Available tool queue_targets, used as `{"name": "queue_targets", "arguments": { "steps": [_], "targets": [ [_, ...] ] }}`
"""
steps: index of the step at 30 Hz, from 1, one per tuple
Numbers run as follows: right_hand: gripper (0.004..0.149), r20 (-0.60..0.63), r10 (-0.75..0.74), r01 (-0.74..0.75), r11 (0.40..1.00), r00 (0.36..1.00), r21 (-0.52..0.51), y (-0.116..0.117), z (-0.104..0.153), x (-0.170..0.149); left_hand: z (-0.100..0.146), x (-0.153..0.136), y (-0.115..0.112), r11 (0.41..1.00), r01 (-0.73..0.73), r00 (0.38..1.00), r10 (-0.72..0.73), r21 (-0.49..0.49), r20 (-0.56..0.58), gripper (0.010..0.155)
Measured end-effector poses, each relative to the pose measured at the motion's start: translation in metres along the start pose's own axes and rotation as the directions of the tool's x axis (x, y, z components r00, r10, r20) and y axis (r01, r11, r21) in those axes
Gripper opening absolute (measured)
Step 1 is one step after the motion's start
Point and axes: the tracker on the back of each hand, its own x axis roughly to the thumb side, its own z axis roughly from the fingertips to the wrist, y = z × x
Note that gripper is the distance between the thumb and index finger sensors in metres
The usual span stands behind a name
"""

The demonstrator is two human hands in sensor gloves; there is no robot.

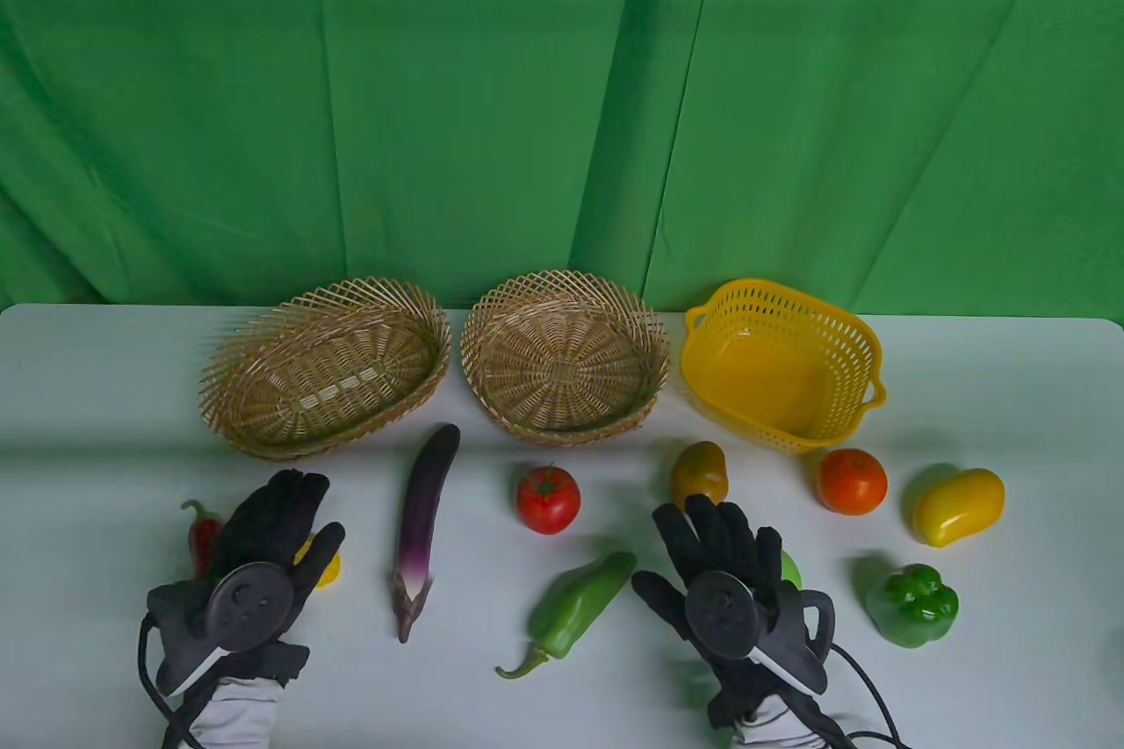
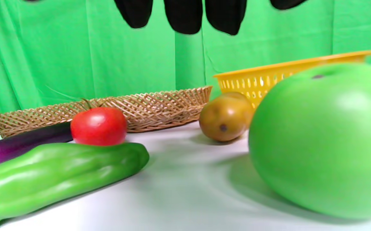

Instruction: Place 10 objects into 3 containers, with green background

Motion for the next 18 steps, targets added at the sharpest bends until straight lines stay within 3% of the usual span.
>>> {"name": "queue_targets", "arguments": {
  "steps": [8, 18],
  "targets": [
    [0.077, 0.0, -0.009, 0.009, 1.0, 1.0, -0.007, -0.003, 0.001, 0.001, 0.004, -0.045, -0.012, 0.997, 0.053, 0.978, -0.064, -0.059, -0.197, 0.066],
    [0.076, 0.002, -0.012, 0.012, 1.0, 1.0, -0.009, -0.004, 0.0, 0.0, 0.008, -0.066, -0.049, 0.954, 0.055, 0.925, -0.16, -0.295, -0.344, 0.073]
  ]
}}
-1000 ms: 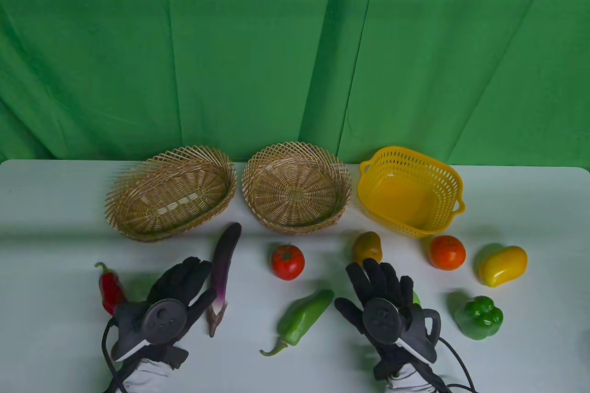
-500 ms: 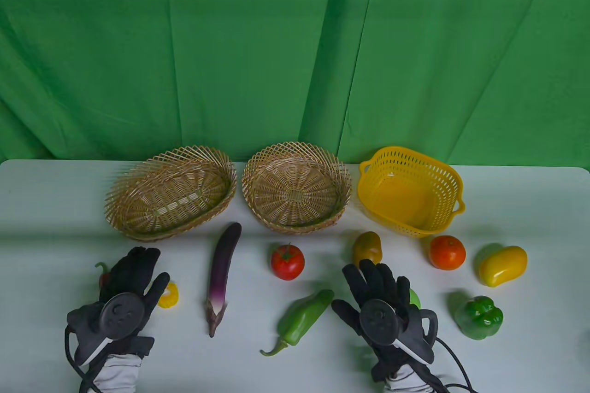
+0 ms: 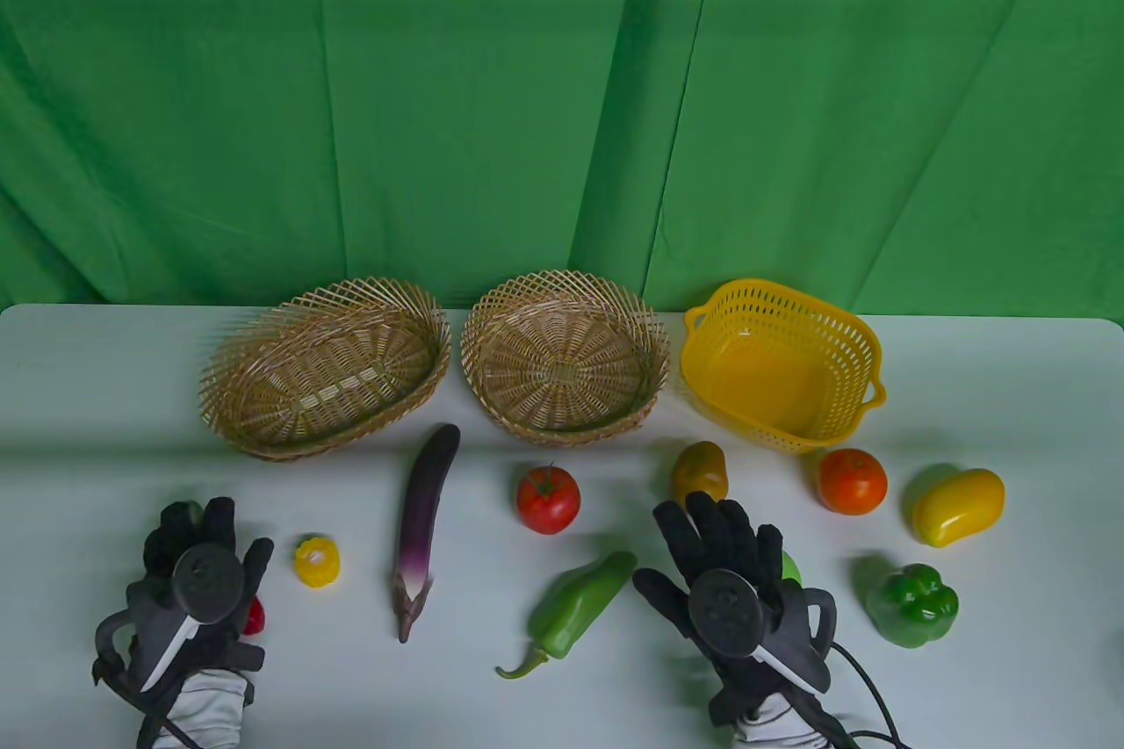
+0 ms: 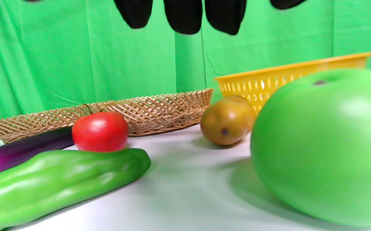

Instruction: Place 10 objects into 3 containers, with green background

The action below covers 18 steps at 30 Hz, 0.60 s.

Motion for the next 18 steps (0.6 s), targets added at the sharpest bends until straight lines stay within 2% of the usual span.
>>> {"name": "queue_targets", "arguments": {
  "steps": [3, 6, 9, 18],
  "targets": [
    [0.076, -0.003, -0.005, 0.005, 1.0, 1.0, -0.001, -0.002, 0.0, -0.001, -0.004, -0.001, -0.012, 0.996, 0.037, 0.999, -0.04, -0.082, -0.031, 0.071],
    [0.076, -0.007, -0.008, 0.007, 1.0, 1.0, -0.007, -0.003, 0.0, -0.002, -0.009, 0.001, -0.023, 0.971, 0.071, 0.994, -0.087, -0.229, -0.062, 0.071],
    [0.076, -0.009, -0.011, 0.011, 1.0, 1.0, -0.015, -0.005, 0.001, -0.003, -0.012, 0.004, -0.023, 0.967, 0.12, 0.988, -0.138, -0.224, -0.068, 0.07],
    [0.076, -0.01, -0.013, 0.013, 1.0, 1.0, -0.013, -0.005, 0.0, -0.004, -0.017, 0.011, -0.021, 0.969, 0.132, 0.985, -0.152, -0.207, -0.084, 0.07]
  ]
}}
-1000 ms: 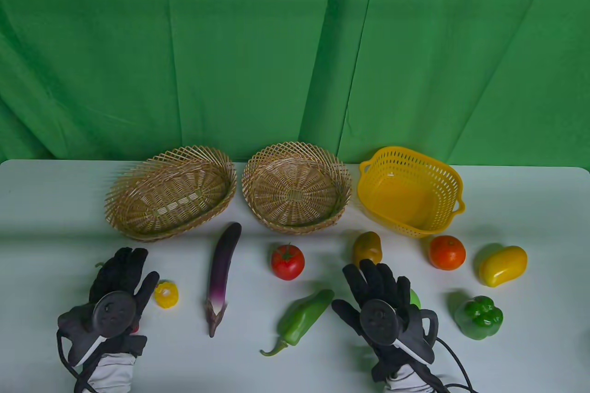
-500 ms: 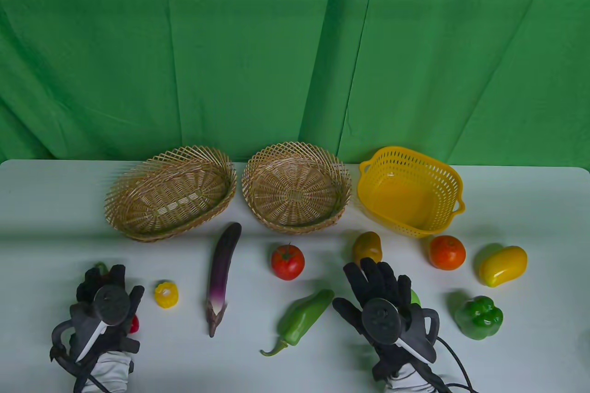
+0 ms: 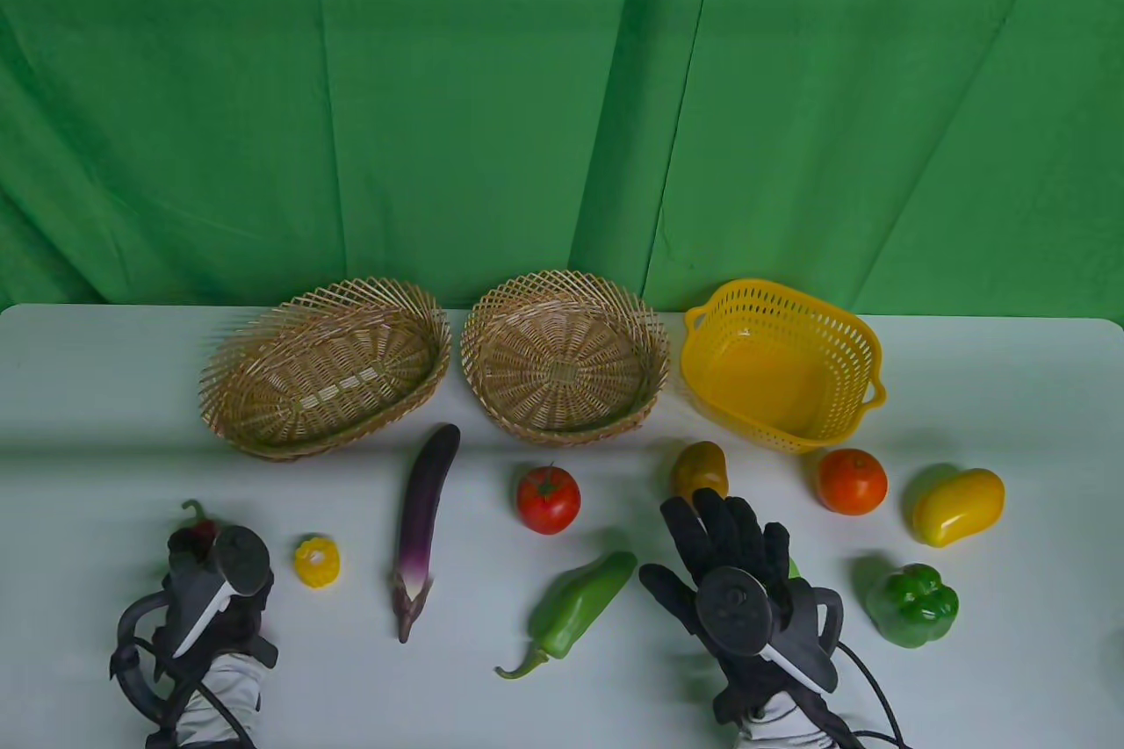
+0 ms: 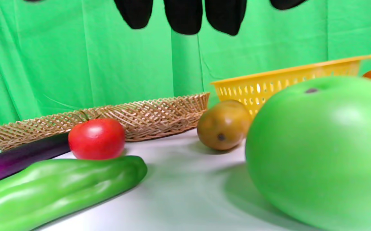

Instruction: Place 10 objects into 3 containers, with green background

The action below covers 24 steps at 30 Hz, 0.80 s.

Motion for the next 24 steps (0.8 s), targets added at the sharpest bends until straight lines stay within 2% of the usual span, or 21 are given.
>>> {"name": "queue_targets", "arguments": {
  "steps": [3, 10, 16, 24],
  "targets": [
    [0.076, 0.002, 0.002, -0.002, 1.0, 1.0, 0.004, 0.001, 0.0, 0.0, 0.0, 0.0, 0.001, 1.0, -0.008, 1.0, 0.008, 0.002, -0.007, 0.07],
    [0.076, 0.012, 0.0, 0.0, 1.0, 1.0, 0.013, 0.001, 0.001, 0.002, 0.005, -0.009, 0.006, 0.983, -0.172, 0.985, 0.173, 0.062, -0.017, 0.07],
    [0.076, 0.015, -0.008, 0.008, 1.0, 1.0, 0.012, 0.001, 0.001, 0.003, 0.008, -0.004, 0.012, 0.978, -0.186, 0.983, 0.186, 0.089, 0.01, 0.07],
    [0.076, 0.019, -0.01, 0.01, 1.0, 1.0, 0.006, 0.002, 0.001, 0.003, 0.011, 0.003, 0.035, 0.963, -0.206, 0.978, 0.201, 0.175, 0.047, 0.07]
  ]
}}
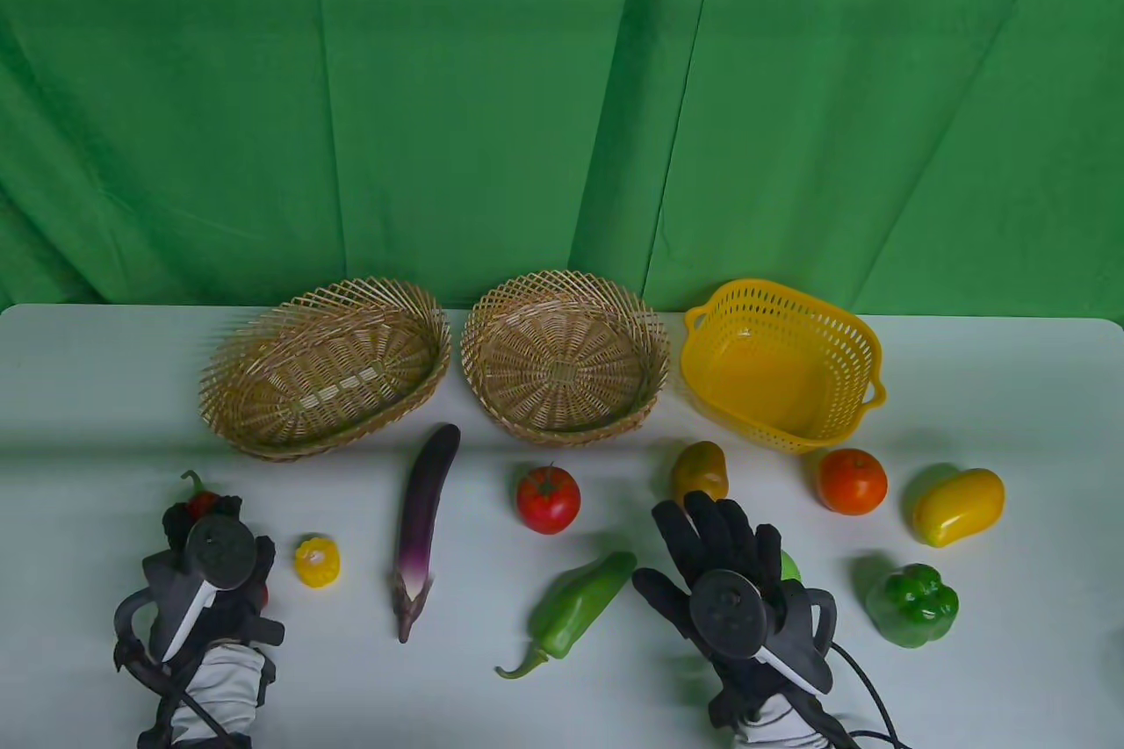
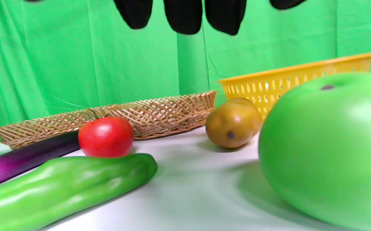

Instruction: Place 10 objects into 3 containers, with green background

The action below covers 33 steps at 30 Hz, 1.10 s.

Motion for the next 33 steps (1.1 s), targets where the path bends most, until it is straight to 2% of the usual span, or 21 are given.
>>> {"name": "queue_targets", "arguments": {
  "steps": [3, 9, 13, 18, 23, 27, 33],
  "targets": [
    [0.076, -0.004, -0.005, 0.005, 1.0, 1.0, -0.002, 0.0, 0.0, -0.001, -0.003, 0.004, 0.007, 0.999, 0.021, 1.0, -0.021, 0.048, 0.009, 0.07],
    [0.076, -0.01, 0.002, -0.002, 1.0, 1.0, 0.002, 0.0, -0.001, -0.001, -0.016, 0.019, 0.028, 0.988, -0.036, 0.999, 0.029, 0.148, 0.045, 0.07],
    [0.076, -0.013, 0.007, -0.007, 1.0, 1.0, 0.003, -0.001, -0.001, -0.001, -0.031, 0.036, 0.044, 0.985, -0.028, 0.996, 0.013, 0.168, 0.093, 0.07],
    [0.076, -0.019, 0.01, -0.01, 1.0, 1.0, -0.003, -0.003, -0.001, -0.001, -0.051, 0.061, 0.058, 0.986, 0.008, 0.991, -0.031, 0.169, 0.132, 0.07],
    [0.076, -0.022, 0.013, -0.013, 1.0, 1.0, -0.018, -0.006, -0.001, -0.001, -0.071, 0.084, 0.061, 0.986, 0.055, 0.986, -0.079, 0.159, 0.149, 0.07],
    [0.076, -0.025, 0.027, -0.028, 0.999, 0.999, -0.027, -0.008, -0.001, -0.002, -0.089, 0.102, 0.057, 0.986, 0.119, 0.979, -0.136, 0.121, 0.149, 0.07],
    [0.076, -0.042, 0.041, -0.041, 0.999, 0.998, -0.016, -0.005, -0.002, -0.005, -0.11, 0.12, 0.041, 0.989, 0.143, 0.979, -0.146, 0.028, 0.143, 0.068]
  ]
}}
